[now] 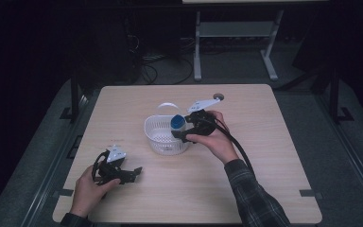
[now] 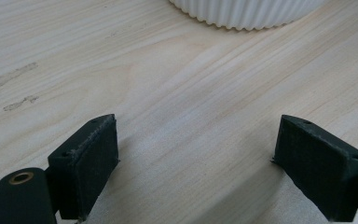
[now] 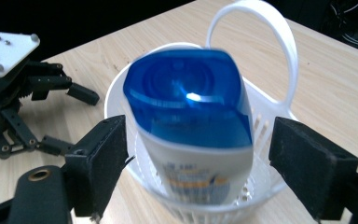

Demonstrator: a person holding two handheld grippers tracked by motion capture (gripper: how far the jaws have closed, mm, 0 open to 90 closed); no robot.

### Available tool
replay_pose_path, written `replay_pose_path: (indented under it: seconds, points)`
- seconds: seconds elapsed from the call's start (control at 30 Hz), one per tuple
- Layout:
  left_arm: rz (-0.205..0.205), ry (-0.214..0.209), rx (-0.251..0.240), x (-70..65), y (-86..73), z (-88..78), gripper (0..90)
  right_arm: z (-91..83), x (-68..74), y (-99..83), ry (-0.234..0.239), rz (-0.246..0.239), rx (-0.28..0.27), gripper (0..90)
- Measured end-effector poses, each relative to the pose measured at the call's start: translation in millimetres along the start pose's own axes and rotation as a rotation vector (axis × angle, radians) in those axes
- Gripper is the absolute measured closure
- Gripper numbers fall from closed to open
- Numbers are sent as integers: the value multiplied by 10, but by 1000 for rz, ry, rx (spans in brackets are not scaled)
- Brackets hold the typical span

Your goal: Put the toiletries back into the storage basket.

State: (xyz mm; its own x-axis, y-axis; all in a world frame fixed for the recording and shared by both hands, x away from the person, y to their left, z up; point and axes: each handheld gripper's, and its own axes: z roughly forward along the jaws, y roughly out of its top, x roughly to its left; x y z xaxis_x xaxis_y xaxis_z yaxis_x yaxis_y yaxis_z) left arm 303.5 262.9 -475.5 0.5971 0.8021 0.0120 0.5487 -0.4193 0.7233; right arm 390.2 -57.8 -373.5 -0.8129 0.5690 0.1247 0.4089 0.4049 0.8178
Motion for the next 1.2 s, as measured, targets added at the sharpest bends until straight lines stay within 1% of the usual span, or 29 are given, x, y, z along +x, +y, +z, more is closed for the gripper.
replay_pose_path:
  seconds: [0.07,0.2,0.4,0.47,0.63,0.7,0.83,0.87,1.2]
  points:
    - [0,0,0,0,0,0,127,-37,0,-31,-13,-5,6,189]
    - [0,1,-1,-1,0,1,127,-129,-12,-88,-17,3,7,195]
    - [-1,1,-2,-1,0,1,127,-262,-32,-137,-32,0,15,191]
    - [-1,1,-2,0,0,1,127,-308,-38,-149,-40,-3,14,192]
    - [-4,1,-5,-3,-1,3,127,-425,-66,-217,-49,12,4,193]
    - [-5,0,-5,-3,-1,3,127,-465,-77,-254,-57,12,1,194]
    - [-4,0,-4,-2,-1,3,127,-554,-85,-343,-73,14,-3,201]
    - [-3,0,-3,-2,-1,2,127,-582,-89,-377,-74,25,-8,202]
    - [-4,1,-5,-3,-1,4,127,-849,-145,-676,-116,62,-19,206]
